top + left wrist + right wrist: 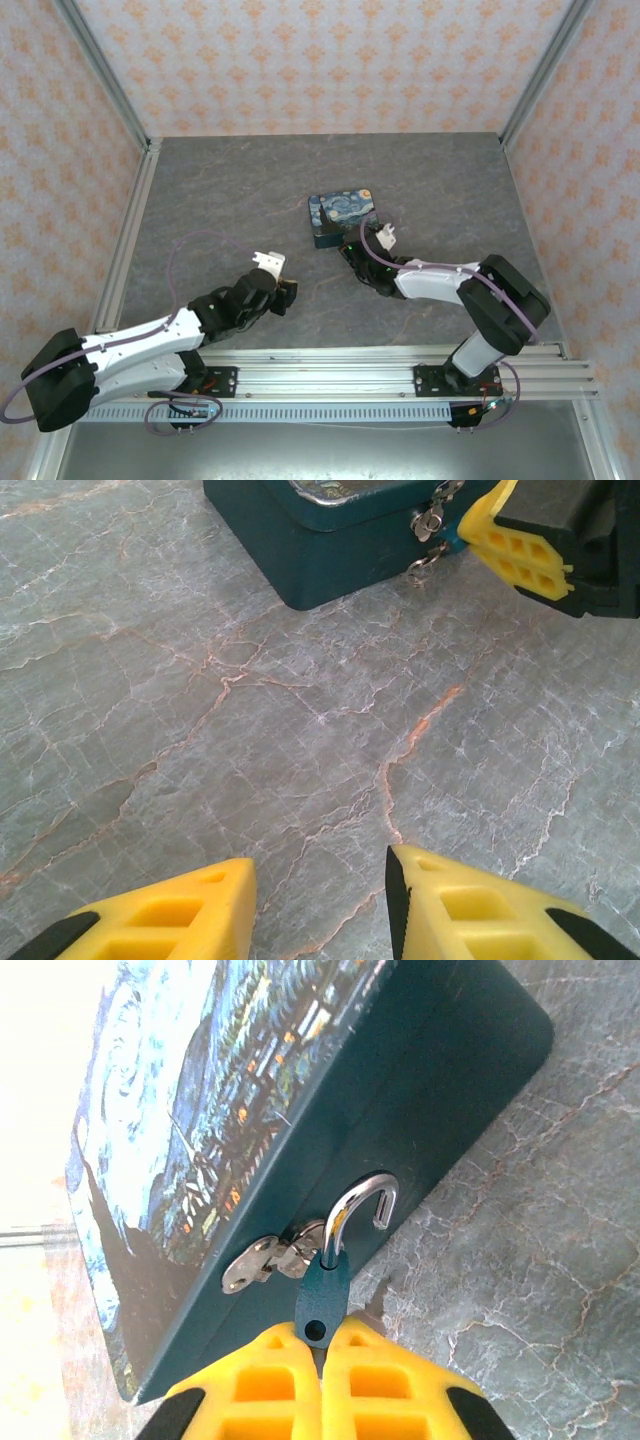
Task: Unlock the padlock with the key
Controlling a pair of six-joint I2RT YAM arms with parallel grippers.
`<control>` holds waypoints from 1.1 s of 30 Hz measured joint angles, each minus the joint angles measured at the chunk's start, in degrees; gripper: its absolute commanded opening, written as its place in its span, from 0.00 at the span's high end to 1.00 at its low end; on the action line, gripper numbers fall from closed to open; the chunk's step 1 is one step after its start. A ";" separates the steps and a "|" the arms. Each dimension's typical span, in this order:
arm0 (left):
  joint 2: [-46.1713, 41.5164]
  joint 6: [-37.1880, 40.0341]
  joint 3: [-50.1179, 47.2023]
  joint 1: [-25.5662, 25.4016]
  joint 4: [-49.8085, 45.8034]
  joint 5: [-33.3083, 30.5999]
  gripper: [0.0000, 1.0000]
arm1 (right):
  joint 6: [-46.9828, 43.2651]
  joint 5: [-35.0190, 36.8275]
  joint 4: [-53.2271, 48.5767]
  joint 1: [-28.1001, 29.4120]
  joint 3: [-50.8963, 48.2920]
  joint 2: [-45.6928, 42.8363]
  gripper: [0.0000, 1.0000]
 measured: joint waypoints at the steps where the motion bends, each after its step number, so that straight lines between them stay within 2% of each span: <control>1: 0.13 0.00 0.20 0.00 -0.15 0.07 0.60 | 0.00 0.17 -0.22 -0.02 0.00 -0.24 1.00; 5: 0.92 0.00 2.40 0.02 -2.47 0.11 0.58 | -0.20 1.05 -1.51 -0.02 -0.55 -2.93 1.00; 10: 4.55 0.04 10.08 0.81 -9.97 -0.59 0.51 | -2.14 2.23 -5.49 -0.76 -3.74 -12.17 1.00; 11: 5.35 0.02 11.91 1.09 -11.67 -0.85 0.47 | -2.84 2.49 -6.84 -1.09 -4.48 -14.69 1.00; 12: 5.90 0.02 13.51 1.18 -13.29 -1.29 0.32 | -3.91 2.58 -8.55 -1.60 -5.25 -17.70 1.00; 15: 6.47 -0.20 17.11 1.99 -17.66 -3.10 0.00 | -8.15 2.38 -14.58 -3.41 -5.66 -25.97 1.00; 19: 6.49 -0.15 20.39 4.55 -22.75 -4.68 0.00 | -15.74 1.33 -24.37 -5.42 -3.52 -33.99 1.00; 23: 7.13 0.55 23.93 6.99 -26.86 -5.55 0.00 | -27.15 -4.24 -35.30 -10.93 2.93 -35.26 1.00; 27: 8.50 2.08 28.11 7.82 -30.91 -6.54 0.00 | -39.30 -11.08 -46.38 -20.04 13.55 -28.96 1.00; 33: 13.75 5.68 37.46 11.28 -35.34 -5.33 0.00 | -55.04 -25.33 -58.55 -31.15 26.80 -13.05 1.00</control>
